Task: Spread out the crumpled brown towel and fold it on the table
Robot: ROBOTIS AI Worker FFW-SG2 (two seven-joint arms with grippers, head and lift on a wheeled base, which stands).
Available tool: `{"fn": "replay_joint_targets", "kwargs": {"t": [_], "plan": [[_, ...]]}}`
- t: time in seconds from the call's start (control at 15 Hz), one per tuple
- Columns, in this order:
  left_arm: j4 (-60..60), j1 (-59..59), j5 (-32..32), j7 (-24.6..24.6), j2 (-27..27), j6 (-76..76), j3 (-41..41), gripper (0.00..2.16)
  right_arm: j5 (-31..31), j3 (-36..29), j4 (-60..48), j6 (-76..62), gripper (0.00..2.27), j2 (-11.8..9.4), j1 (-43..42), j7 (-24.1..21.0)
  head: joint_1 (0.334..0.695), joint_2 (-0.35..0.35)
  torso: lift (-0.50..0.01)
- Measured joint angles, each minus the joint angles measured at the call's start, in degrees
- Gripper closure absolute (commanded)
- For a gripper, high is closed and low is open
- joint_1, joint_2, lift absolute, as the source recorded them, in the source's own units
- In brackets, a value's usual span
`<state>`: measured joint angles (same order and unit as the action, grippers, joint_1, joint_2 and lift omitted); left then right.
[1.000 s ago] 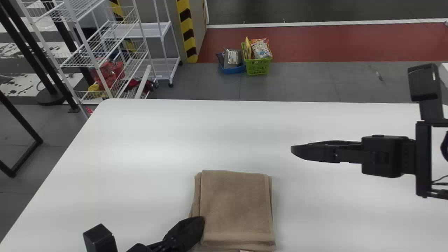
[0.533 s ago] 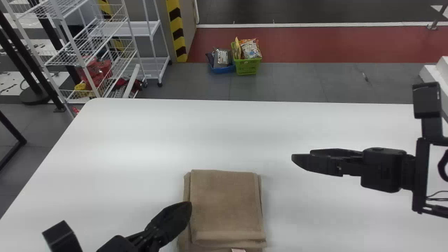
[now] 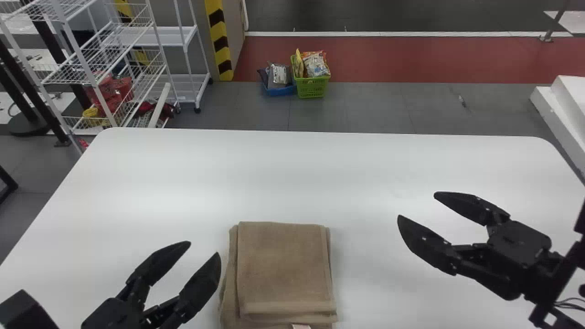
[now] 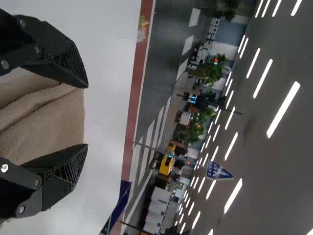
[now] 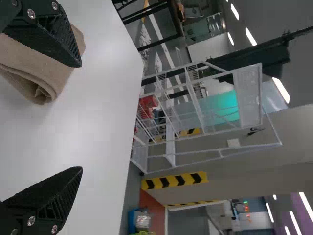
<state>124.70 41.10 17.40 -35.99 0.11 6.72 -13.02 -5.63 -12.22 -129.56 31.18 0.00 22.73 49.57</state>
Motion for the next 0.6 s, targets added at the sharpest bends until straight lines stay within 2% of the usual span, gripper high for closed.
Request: {"fn": "replay_joint_targets", "kwargs": {"t": [0.13,0.33,0.53,0.6], "plan": [[-1.6,0.2,-0.4,3.7,0.1,-6.8,0.3,0.16,-1.6,0.6,1.5,-11.2,0.08,0.0,4.9,-3.7,0.695,0.090,-0.127],[-3.3,1.6,-5.1,12.3,0.5,-18.9,3.0,0.16,-3.9,3.3,2.3,-22.0,0.09,0.0,12.6,-13.3,0.695,0.103,-0.127],[-4.2,4.2,-10.2,23.4,1.4,-30.5,6.7,0.17,-0.5,8.4,1.8,-25.0,0.09,0.0,17.7,-21.4,0.695,0.134,-0.127],[-4.5,4.6,-11.8,24.9,1.7,-32.8,7.9,0.17,0.4,9.9,2.0,-26.4,0.09,0.0,18.9,-23.9,0.695,0.143,-0.127]]}}
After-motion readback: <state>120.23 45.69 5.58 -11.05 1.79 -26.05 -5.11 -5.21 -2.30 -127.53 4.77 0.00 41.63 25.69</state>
